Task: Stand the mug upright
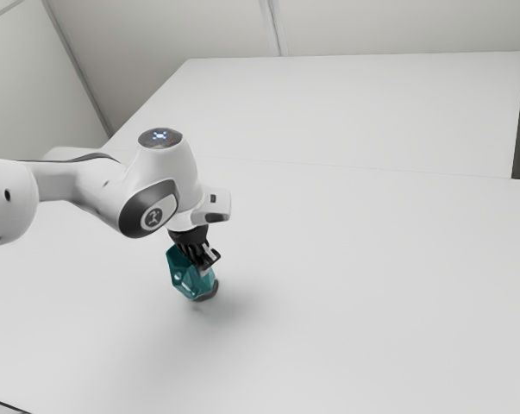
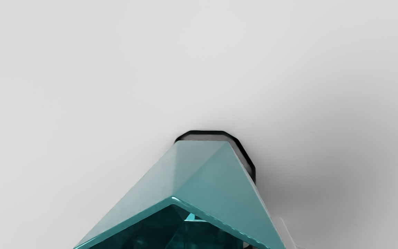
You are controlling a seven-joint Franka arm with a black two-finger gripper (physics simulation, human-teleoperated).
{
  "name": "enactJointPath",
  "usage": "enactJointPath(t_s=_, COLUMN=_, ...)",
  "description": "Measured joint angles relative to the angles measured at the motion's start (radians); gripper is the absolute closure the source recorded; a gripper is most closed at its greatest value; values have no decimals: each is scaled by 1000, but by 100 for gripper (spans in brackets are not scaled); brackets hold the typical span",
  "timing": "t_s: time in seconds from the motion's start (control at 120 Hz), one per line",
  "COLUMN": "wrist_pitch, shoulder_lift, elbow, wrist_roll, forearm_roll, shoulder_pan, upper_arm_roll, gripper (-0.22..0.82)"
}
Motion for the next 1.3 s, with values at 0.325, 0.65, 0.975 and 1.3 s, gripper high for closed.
enactJointPath(t_s=0.325, wrist_pitch=2, shoulder_lift=-11, elbow=0, wrist_roll=-13, forearm_roll=-35, shoulder_pan=0, upper_arm_roll=0, gripper=48)
enactJointPath(t_s=0.65, wrist_pitch=-82, shoulder_lift=-28, elbow=99, wrist_roll=-18, forearm_roll=-104, shoulder_pan=-2, upper_arm_roll=-15, gripper=12)
enactJointPath(t_s=0.975, wrist_pitch=-326, shoulder_lift=36, elbow=352, wrist_roll=-25, forearm_roll=-182, shoulder_pan=29, upper_arm_roll=-15, gripper=4)
enactJointPath(t_s=1.3, wrist_pitch=-519, shoulder_lift=95, elbow=593, wrist_roll=-29, forearm_roll=-195, shoulder_pan=51, upper_arm_roll=-9, gripper=3)
